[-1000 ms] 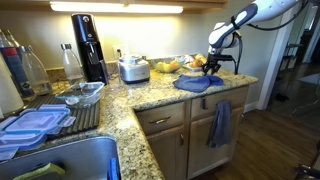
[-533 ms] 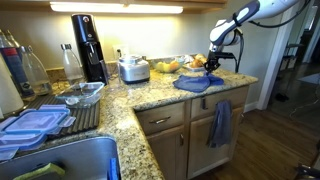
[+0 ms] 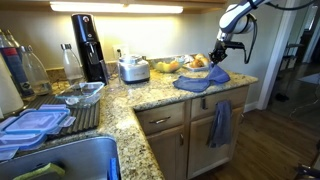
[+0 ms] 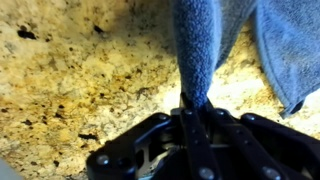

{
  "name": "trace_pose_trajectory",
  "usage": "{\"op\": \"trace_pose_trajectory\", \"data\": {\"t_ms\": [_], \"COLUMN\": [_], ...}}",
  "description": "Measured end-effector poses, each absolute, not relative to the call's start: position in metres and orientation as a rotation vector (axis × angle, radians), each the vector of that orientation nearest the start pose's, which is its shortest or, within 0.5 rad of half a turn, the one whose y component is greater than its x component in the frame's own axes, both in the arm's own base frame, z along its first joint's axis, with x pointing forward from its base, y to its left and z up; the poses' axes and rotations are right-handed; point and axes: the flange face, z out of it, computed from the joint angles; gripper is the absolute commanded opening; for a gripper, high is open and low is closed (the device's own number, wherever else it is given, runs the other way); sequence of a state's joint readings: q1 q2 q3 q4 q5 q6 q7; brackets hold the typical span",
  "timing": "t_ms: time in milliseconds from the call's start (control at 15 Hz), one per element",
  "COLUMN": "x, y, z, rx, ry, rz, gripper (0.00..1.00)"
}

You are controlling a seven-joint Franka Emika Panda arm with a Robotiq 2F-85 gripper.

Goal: Pick up the blue towel on the right and hang it on the top right drawer

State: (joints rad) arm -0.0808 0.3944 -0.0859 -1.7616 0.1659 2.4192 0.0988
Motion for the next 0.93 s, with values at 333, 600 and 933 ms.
{"op": "trace_pose_trajectory", "data": {"t_ms": [333,600,933], "x": [0.613,0.574,0.537], "y": [-0.092,-0.065,-0.022], "z": [0.403,0.401,0.375], "rx": [-2.974,-2.982,-3.003], "ry": [0.486,0.380,0.231], "rz": [-0.459,-0.413,-0.330], "gripper": [0.08,0.08,0.09]}}
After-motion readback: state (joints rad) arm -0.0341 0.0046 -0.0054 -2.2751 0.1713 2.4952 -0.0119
